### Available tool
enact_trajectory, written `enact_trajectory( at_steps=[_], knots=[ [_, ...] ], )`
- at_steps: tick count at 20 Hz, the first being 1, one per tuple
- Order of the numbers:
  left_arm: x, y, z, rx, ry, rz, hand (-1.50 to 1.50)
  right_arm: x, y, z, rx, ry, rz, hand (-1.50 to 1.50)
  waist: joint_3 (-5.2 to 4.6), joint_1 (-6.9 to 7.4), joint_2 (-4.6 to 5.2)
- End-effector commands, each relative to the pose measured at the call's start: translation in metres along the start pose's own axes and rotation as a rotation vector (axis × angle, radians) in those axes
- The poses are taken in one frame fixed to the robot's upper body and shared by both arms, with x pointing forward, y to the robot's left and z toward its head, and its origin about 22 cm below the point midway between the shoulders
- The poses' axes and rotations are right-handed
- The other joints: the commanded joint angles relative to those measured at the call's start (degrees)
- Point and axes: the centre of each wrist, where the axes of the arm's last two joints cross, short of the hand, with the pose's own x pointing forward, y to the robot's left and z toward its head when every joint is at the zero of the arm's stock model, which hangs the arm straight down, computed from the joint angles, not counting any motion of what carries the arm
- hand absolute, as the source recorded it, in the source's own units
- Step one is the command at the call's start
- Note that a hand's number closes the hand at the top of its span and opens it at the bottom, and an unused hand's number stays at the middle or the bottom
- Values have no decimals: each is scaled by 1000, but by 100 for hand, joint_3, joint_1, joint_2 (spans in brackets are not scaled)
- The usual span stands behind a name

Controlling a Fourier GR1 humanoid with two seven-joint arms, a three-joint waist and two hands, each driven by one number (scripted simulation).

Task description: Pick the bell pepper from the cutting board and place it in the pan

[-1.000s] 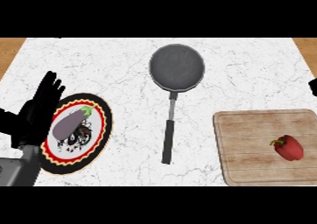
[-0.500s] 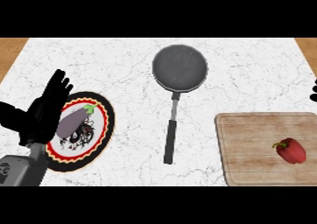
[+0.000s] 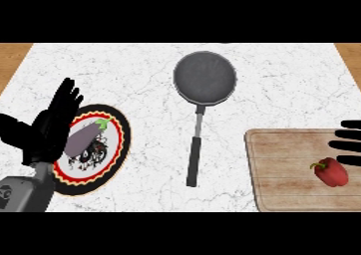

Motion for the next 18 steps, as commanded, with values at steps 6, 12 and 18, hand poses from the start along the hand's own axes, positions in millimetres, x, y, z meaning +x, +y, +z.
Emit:
enact_trajectory(
  at_steps=[6, 12, 18],
  knots=[
    [-3, -12, 5, 18, 17, 2, 0, 7, 41, -5, 191, -88, 145, -150, -11, -112, -33],
    [1, 9, 14, 31, 6, 6, 0, 17, 41, 0, 158, -11, 335, -150, -13, -159, -52],
    [1, -5, 3, 32, 7, 4, 0, 28, 50, 8, 135, -30, 331, -150, -15, -160, -42]
  ],
)
